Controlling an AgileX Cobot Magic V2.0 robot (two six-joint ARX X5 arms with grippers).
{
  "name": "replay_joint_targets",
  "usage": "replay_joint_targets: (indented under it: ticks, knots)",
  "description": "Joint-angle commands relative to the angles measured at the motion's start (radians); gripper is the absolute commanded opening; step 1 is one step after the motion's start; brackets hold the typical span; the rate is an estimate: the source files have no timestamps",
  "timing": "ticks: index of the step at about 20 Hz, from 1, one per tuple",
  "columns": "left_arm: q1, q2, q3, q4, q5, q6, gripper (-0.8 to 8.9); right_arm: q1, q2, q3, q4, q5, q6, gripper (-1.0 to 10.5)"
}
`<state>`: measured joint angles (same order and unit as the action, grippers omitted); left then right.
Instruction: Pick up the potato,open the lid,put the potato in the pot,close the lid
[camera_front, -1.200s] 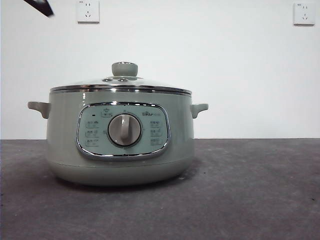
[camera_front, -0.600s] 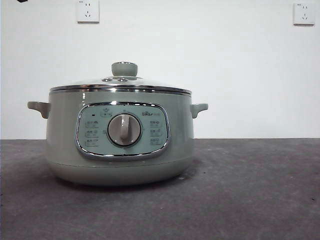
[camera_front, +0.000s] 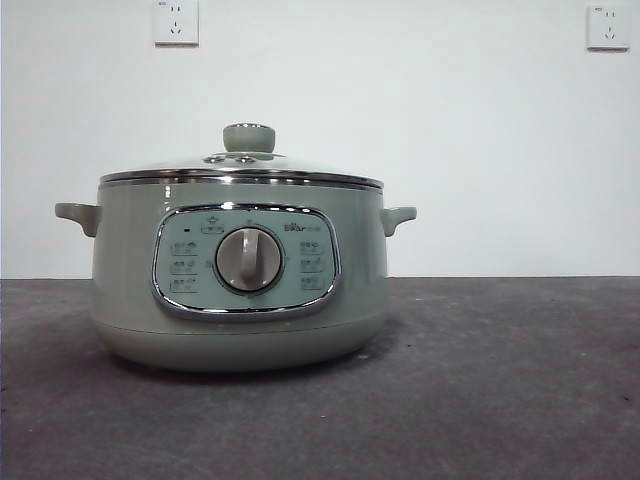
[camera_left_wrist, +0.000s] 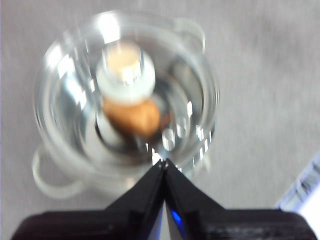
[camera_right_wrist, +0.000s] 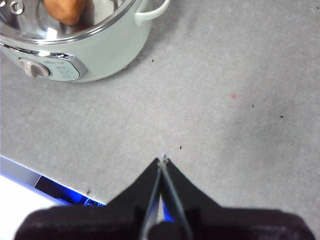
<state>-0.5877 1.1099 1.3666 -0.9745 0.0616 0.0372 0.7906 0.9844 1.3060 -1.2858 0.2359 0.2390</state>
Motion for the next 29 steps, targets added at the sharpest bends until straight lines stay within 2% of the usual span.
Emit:
replay_joint_targets:
  ticks: [1,2,4,6,11,14,19,25,29]
  knots:
    - [0.009,-0.004,-0.005,0.058,-0.011,0.024,-0.03,0.001,0.000,-0.010,0.006,0.000,-0.003,0.0]
    - [0.042,-0.026,-0.005,0.061,-0.020,0.018,-0.03,0.001,0.000,-0.009,0.006,0.000,-0.003,0.0]
    - [0.093,-0.077,-0.016,0.033,-0.020,0.074,-0.03,0.001,0.000,-0.010,0.006,0.000,-0.003,0.0]
    - [0.172,-0.171,-0.111,0.105,-0.012,0.075,-0.03,0.001,0.000,-0.009,0.006,0.000,-0.003,0.0]
    - [0.425,-0.514,-0.656,0.533,-0.002,0.002,-0.03,0.001,0.000,-0.010,0.006,0.000,-0.003,0.0]
    - [0.512,-0.687,-0.934,0.670,-0.002,-0.015,-0.03,0.001,0.000,-0.009,0.006,0.000,-0.003,0.0]
    - [0.537,-0.916,-1.199,0.792,-0.030,-0.020,-0.03,0.001,0.000,-0.009,0.006,0.000,-0.003,0.0]
    - [0.538,-1.098,-1.320,0.790,-0.135,-0.060,-0.03,0.001,0.000,-0.009,0.006,0.000,-0.003,0.0]
    - [0.546,-1.106,-1.359,0.816,-0.133,-0.060,-0.03,0.001,0.000,-0.009,0.005,0.000,-0.003,0.0]
